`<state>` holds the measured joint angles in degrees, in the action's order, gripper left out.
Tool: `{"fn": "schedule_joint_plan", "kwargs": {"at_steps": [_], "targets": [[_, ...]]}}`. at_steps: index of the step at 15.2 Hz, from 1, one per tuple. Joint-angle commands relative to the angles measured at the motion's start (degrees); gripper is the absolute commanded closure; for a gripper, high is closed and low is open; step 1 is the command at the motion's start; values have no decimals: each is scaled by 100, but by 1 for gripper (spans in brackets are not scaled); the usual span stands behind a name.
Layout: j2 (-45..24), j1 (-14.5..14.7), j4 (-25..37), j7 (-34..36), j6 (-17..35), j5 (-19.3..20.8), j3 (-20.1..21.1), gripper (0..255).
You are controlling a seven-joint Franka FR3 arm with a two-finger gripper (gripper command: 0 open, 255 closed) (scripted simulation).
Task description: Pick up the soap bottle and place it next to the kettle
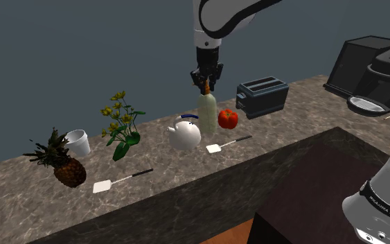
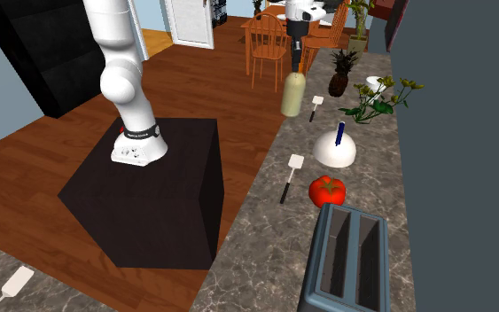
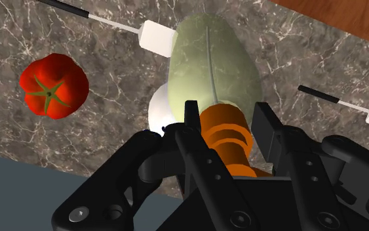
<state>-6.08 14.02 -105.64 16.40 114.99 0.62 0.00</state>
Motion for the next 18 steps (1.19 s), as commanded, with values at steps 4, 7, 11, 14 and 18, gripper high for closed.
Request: {"fn": "schedule_joint_plan", "kwargs": {"at_steps": [4,7,11,14,18], "targets": [[-88,-1,-264,3,358,2,-1,255],[-156,-1,-411,5,575,4,-1,255],[-263,-1,-590,8,860,6,-1,255],[-355,-1,-710,11,1072,7,-2,255],[-492,-1,-853,15,1352,10,-2,255]]}}
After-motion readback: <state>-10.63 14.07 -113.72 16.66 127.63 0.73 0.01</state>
